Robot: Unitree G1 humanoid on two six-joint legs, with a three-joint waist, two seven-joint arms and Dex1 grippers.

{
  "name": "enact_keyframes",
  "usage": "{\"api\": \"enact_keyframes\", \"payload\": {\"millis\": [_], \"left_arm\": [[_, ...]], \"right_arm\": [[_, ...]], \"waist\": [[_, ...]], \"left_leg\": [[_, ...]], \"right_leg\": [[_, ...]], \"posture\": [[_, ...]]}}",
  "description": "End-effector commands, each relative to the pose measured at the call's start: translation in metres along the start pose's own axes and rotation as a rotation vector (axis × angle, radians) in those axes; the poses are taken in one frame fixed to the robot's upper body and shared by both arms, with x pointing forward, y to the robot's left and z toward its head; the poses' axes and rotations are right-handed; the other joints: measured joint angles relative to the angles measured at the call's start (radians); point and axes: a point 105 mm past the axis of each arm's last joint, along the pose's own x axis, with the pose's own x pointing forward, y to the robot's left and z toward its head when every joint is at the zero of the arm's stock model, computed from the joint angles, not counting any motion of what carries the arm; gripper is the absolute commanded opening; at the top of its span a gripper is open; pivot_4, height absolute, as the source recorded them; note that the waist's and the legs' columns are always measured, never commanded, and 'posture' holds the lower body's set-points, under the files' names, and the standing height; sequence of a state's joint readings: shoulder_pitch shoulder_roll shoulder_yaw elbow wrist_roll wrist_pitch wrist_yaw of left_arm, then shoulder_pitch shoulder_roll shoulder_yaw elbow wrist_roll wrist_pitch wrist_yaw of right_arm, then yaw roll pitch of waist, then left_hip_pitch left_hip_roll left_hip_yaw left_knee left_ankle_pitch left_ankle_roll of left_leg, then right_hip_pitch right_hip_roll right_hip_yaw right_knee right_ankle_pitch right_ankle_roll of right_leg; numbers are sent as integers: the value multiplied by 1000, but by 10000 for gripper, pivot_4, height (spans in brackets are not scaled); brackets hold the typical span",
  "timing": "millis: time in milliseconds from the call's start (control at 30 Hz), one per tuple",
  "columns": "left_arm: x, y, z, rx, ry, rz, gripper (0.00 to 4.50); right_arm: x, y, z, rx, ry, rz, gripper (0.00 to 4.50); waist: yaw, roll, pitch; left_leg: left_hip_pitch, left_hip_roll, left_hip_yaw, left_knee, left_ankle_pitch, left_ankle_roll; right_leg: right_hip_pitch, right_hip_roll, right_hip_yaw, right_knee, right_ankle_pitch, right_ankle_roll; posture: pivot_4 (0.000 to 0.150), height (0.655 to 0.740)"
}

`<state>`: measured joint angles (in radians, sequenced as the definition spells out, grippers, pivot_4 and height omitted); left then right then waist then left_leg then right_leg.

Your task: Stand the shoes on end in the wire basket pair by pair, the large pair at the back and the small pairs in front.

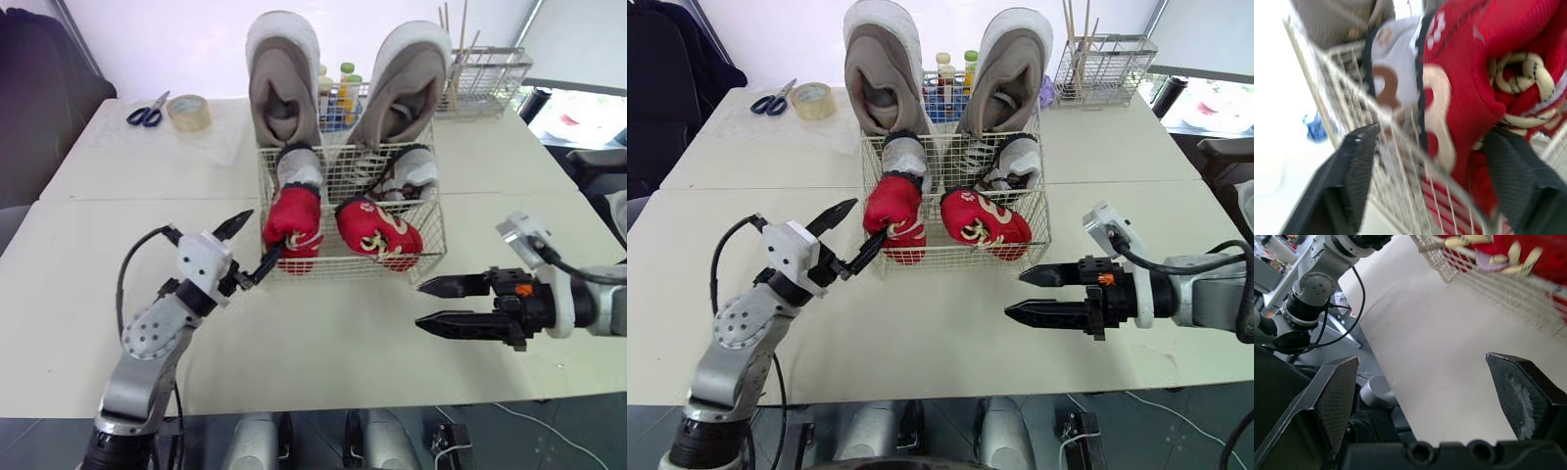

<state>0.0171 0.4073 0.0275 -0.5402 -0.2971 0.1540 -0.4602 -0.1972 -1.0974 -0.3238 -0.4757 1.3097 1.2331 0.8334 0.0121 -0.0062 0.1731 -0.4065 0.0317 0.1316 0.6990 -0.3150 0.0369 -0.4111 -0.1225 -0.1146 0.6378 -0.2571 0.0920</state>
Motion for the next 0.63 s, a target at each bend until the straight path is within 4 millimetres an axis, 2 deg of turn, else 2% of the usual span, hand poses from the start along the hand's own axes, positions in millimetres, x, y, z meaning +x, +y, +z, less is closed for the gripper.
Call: {"api": "enact_keyframes", "payload": {"millis": [33,233,333,367,467,633], "left_arm": [[-15,5,15,23,5,27,33233],[-40,18,31,-4,75,134,33233],[-64,36,34,103,148,275,33233],[-73,42,32,125,187,329,33233],[-97,47,13,44,302,434,33233],[-106,39,-15,-59,400,390,33233]], "right_arm": [[3,1,-1,-17,-19,18,45000],[5,-19,-16,18,-35,-14,45000],[-3,-33,-23,44,-45,-57,45000],[-6,-39,-25,51,-50,-76,45000],[-15,-57,-31,66,-71,-138,45000],[-20,-68,-29,37,-75,-169,45000]], "waist": [[0,0,0],[2,0,0],[0,0,0],[-1,0,0],[0,0,0],[4,0,0]], "left_leg": [[0,0,0,0,0,0],[-1,0,-1,0,0,1],[-1,0,0,0,0,0],[-1,0,0,0,0,0],[-1,0,0,0,-1,1],[-1,-1,0,0,-2,4]], "right_leg": [[0,0,0,0,0,0],[1,0,0,-3,0,0],[2,0,0,-5,0,1],[2,1,0,-5,1,1],[2,2,0,-5,1,1],[2,2,0,-6,0,-1]], "posture": [[1500,7400],[1500,7400],[1500,7400],[1500,7400],[1500,7400],[1500,7400]]}}
